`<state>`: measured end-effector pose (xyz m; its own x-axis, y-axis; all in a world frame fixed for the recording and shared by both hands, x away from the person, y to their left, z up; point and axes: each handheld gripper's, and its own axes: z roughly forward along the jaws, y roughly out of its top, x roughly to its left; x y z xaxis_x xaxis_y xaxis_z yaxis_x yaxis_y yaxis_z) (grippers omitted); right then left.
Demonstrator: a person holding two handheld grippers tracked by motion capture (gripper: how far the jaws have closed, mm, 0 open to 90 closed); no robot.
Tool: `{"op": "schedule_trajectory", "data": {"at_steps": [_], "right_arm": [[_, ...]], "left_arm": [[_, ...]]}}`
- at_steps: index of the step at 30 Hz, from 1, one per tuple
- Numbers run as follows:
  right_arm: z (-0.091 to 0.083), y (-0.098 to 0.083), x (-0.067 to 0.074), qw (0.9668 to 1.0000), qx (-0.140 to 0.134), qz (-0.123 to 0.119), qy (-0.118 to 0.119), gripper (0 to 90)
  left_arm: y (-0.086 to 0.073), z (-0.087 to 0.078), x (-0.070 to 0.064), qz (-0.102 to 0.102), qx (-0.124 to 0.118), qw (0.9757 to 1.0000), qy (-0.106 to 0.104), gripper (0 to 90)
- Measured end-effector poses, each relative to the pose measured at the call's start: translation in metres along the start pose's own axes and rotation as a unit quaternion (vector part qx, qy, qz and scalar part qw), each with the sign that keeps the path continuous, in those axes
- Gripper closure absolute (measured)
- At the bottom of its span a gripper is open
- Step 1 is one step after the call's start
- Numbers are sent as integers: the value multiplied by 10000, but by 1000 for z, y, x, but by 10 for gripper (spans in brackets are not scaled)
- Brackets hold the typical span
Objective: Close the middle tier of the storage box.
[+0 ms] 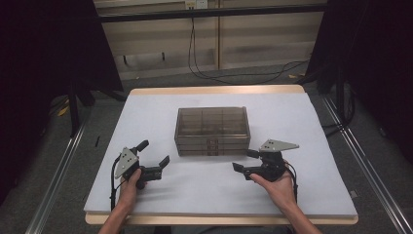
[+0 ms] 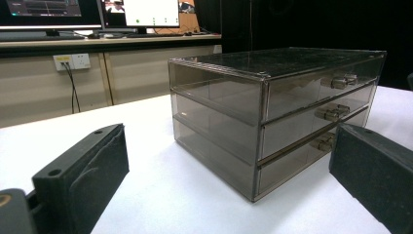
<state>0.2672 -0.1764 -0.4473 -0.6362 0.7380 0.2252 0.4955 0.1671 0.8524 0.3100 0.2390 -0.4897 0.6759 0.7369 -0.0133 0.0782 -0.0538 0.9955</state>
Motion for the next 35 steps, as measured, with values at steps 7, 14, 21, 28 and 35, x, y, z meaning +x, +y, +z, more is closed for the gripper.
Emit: {"op": "schedule_trajectory", "data": {"at_steps": [7, 14, 21, 28, 35], "right_arm": [[-21, -5, -10, 9997, 98, -67, -225, 176], [-39, -9, -18, 9983, 159, -161, -537, 164], [-56, -20, -28, 9968, 109, -13, -797, 131], [-70, -36, -39, 9938, 96, 225, -1084, 111], [-73, -48, -46, 9873, 405, 251, -1514, 91]], "left_arm": [[0, 0, 0, 22, 27, 10000, 10, 9], [0, 0, 1, 16, 25, 10000, 12, 8], [0, 0, 0, 24, 27, 10000, 13, 8], [0, -1, 1, 62, 39, 10000, -14, 9], [0, 0, 1, 16, 24, 10000, 7, 9]]}}
